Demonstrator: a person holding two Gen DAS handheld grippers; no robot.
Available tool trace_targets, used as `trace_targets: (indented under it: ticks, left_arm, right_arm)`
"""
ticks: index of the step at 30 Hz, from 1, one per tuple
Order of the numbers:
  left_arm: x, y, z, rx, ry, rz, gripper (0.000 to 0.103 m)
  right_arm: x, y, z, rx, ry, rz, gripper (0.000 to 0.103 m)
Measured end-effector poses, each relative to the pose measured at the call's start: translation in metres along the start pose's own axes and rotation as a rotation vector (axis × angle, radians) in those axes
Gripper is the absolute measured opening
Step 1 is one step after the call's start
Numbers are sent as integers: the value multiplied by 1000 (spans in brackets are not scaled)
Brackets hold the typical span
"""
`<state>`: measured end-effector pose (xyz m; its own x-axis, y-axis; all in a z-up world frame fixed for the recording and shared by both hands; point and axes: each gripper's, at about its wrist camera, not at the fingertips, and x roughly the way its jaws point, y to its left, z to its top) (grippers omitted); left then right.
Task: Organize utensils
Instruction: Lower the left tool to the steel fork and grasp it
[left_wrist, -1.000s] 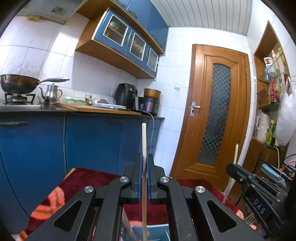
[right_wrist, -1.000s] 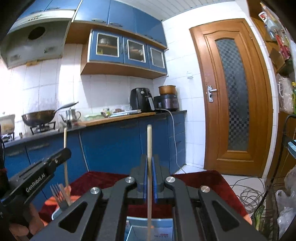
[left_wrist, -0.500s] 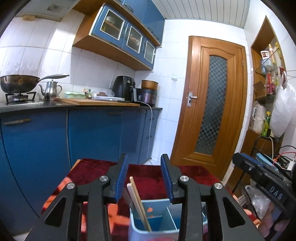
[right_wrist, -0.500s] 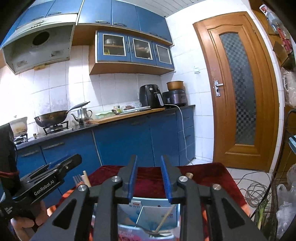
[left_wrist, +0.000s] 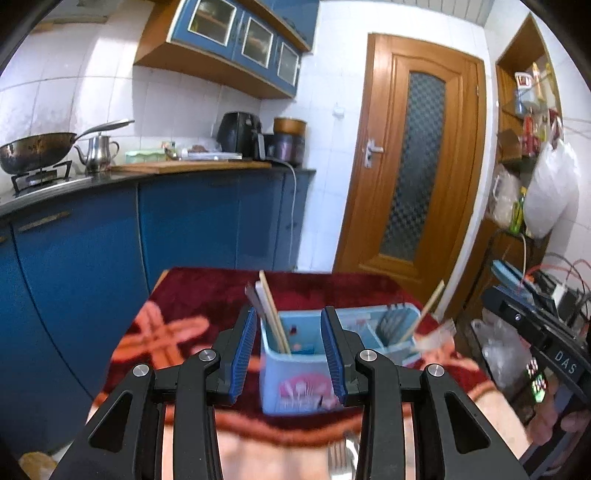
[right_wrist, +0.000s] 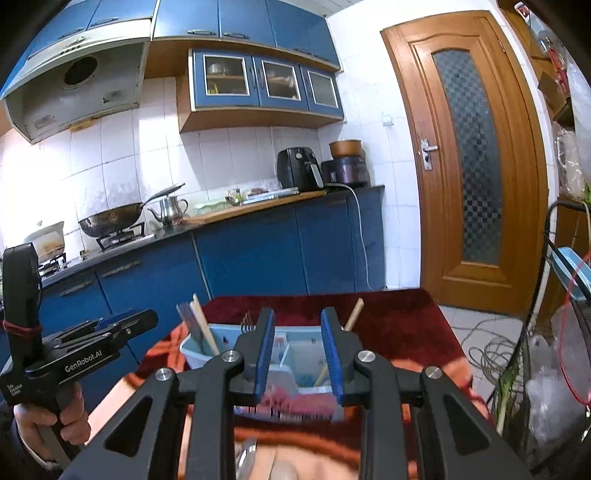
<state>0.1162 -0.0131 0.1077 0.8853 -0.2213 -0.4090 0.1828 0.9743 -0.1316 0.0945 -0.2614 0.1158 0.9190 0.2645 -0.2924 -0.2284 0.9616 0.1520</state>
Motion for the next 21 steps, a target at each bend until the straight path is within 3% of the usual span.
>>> trace_targets:
  ticks: [13, 21]
  left_arm:
    - [-3, -8, -49, -4, 234, -26, 37]
    - [3, -19, -81, 3, 365, -49, 37]
  right_arm:
    - [-19, -10, -59, 30, 209, -5, 34]
    - [-29, -21, -89, 55, 274, -6, 41]
